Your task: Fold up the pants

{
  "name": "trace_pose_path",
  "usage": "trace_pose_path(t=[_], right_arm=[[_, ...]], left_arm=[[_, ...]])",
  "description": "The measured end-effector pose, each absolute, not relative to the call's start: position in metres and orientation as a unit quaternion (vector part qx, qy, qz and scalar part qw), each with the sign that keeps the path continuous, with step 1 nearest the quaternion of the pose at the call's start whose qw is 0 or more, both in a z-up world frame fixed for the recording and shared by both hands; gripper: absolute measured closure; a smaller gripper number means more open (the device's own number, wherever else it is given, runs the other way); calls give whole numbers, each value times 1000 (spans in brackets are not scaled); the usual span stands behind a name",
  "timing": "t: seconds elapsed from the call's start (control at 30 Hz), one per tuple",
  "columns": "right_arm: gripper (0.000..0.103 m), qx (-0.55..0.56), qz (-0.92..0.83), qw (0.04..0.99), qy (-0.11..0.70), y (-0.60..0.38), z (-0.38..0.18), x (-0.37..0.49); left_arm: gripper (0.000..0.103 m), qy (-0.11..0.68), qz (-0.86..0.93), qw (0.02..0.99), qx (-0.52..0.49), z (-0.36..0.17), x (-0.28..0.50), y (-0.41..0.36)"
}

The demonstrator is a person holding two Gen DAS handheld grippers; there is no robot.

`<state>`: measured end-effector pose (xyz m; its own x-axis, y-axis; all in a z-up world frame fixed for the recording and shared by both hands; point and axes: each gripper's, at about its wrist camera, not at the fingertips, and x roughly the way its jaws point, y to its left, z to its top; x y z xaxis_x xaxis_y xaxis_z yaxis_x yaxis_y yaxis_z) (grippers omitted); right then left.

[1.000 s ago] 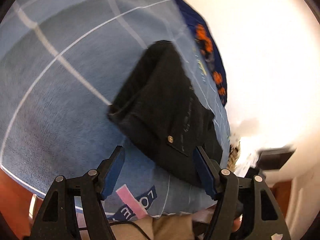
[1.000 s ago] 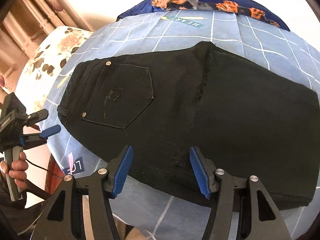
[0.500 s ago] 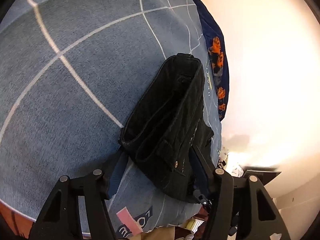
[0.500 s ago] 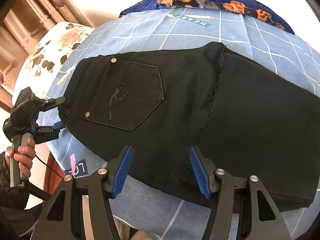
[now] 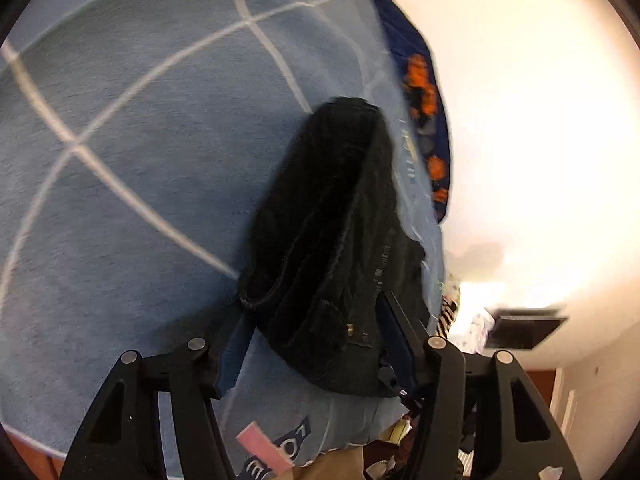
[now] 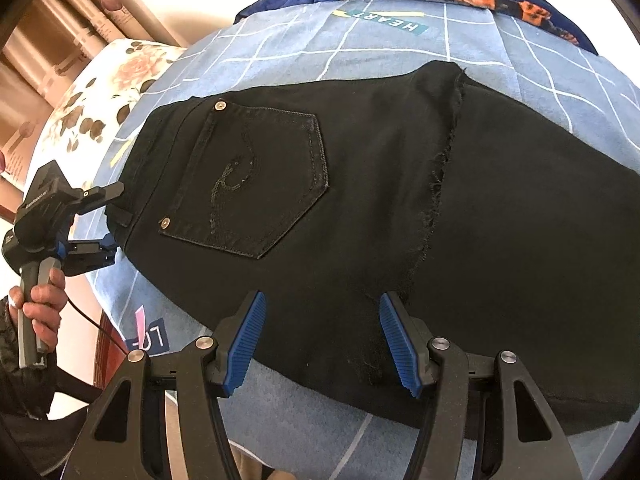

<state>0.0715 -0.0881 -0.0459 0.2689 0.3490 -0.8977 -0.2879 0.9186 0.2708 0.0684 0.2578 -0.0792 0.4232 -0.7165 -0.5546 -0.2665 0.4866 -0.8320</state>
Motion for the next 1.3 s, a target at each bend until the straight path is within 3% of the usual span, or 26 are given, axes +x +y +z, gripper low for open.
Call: trace_pose_path(t=[0.2, 0.23, 0.27, 0.3, 0.4, 0.73, 1.03, 1.3], right_arm=[[42, 27, 203, 797, 569, -78, -47, 75], [42, 26, 205, 797, 568, -77, -46, 76], [42, 27, 205, 797, 567, -76, -46, 75], [42, 28, 204, 798, 566, -76, -46, 75], [42, 35, 201, 799, 565, -78, -46, 76], [42, 87, 172, 822, 536, -131, -18, 75], [42, 138, 116, 859, 478, -232, 30, 58], [40, 185, 40, 876, 443, -329, 43, 27]], left_arm=[[50, 506, -160, 696, -483, -84, 88, 252], [56, 506, -155, 699, -480, -84, 89, 251], [70, 511, -143, 709, -464, -83, 89, 250], [77, 515, -136, 719, -447, -82, 89, 249], [82, 513, -122, 731, -433, -77, 86, 246], [85, 454, -173, 809, -330, 16, 83, 196], [86, 409, -289, 819, -280, 94, 107, 59], [86, 456, -367, 777, -231, 86, 132, -81]])
